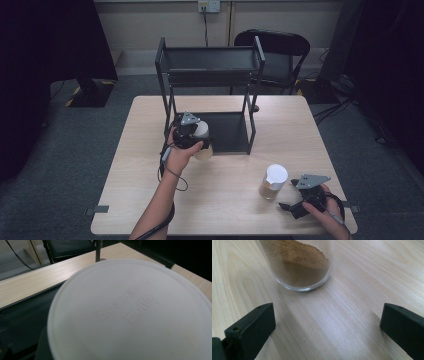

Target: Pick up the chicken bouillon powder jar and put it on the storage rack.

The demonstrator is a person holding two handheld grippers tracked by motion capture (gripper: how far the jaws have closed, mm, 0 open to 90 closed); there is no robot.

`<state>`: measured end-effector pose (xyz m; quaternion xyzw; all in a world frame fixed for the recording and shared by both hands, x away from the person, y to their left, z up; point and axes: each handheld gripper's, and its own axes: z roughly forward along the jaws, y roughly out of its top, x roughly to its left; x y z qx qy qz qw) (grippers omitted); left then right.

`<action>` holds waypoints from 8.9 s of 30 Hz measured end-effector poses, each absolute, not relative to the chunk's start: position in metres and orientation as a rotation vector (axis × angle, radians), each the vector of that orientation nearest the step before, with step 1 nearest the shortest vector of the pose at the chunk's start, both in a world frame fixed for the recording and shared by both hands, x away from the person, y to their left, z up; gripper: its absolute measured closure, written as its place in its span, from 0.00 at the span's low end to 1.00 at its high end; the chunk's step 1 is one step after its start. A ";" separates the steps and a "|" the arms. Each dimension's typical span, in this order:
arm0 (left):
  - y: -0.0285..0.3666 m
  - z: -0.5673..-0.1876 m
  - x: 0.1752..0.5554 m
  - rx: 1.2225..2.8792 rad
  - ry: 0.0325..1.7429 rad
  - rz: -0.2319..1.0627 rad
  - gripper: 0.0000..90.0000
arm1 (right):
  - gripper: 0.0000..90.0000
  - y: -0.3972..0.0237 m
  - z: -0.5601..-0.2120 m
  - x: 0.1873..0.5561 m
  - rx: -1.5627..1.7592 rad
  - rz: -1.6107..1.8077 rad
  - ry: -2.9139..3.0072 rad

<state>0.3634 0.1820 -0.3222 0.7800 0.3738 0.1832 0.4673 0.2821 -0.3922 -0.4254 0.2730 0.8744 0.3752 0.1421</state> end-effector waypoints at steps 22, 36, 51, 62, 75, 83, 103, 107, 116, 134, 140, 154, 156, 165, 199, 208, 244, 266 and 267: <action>0.171 -0.282 0.384 1.917 0.918 0.459 0.40 | 0.00 -0.392 -0.425 0.282 0.789 1.083 2.523; 0.171 -0.253 0.390 1.907 0.930 0.464 0.40 | 0.00 -0.392 -0.426 0.282 0.788 1.084 2.522; 0.174 -0.226 0.391 1.895 0.936 0.500 0.40 | 0.00 -0.392 -0.426 0.282 0.789 1.084 2.521; 0.175 -0.206 0.390 1.883 0.945 0.530 0.40 | 0.00 -0.392 -0.425 0.282 0.789 1.084 2.522; 0.177 -0.185 0.391 1.882 0.958 0.531 0.40 | 0.00 -0.392 -0.425 0.282 0.789 1.082 2.523; 0.177 -0.169 0.391 1.885 0.956 0.534 0.40 | 0.00 -0.392 -0.425 0.282 0.788 1.083 2.523; 0.177 -0.128 0.387 1.883 0.939 0.550 0.40 | 0.00 -0.392 -0.425 0.282 0.789 1.082 2.524; 0.176 -0.122 0.387 1.884 0.932 0.554 0.40 | 0.00 -0.392 -0.425 0.282 0.789 1.082 2.524; 0.177 -0.106 0.386 1.870 0.939 0.572 0.40 | 0.00 -0.392 -0.425 0.282 0.788 1.082 2.524; 0.175 -0.072 0.394 1.846 0.957 0.611 0.40 | 0.00 -0.392 -0.426 0.282 0.788 1.084 2.523; 0.174 -0.068 0.402 1.845 0.967 0.614 0.40 | 0.00 -0.392 -0.425 0.282 0.789 1.083 2.523; 0.169 -0.066 0.432 1.823 1.016 0.632 0.40 | 0.00 -0.392 -0.425 0.282 0.789 1.083 2.522; 0.169 -0.067 0.434 1.823 1.015 0.636 0.40 | 0.00 -0.392 -0.425 0.282 0.790 1.083 2.523; 0.164 -0.071 0.449 1.821 1.030 0.646 0.40 | 0.00 -0.392 -0.425 0.282 0.790 1.083 2.523; 0.151 -0.093 0.451 1.766 1.065 0.701 0.18 | 0.00 -0.392 -0.425 0.282 0.790 1.083 2.524; 0.152 -0.106 0.439 1.684 1.096 0.670 0.00 | 0.00 -0.392 -0.425 0.282 0.790 1.083 2.523; 0.189 -0.163 0.382 1.634 0.969 0.597 0.01 | 0.00 -0.392 -0.425 0.280 0.799 1.080 2.518; 0.199 -0.206 0.363 1.650 0.970 0.568 0.01 | 0.00 -0.391 -0.426 0.280 0.801 1.081 2.516; 0.200 -0.209 0.362 1.655 0.970 0.566 0.01 | 0.00 -0.391 -0.426 0.280 0.800 1.081 2.516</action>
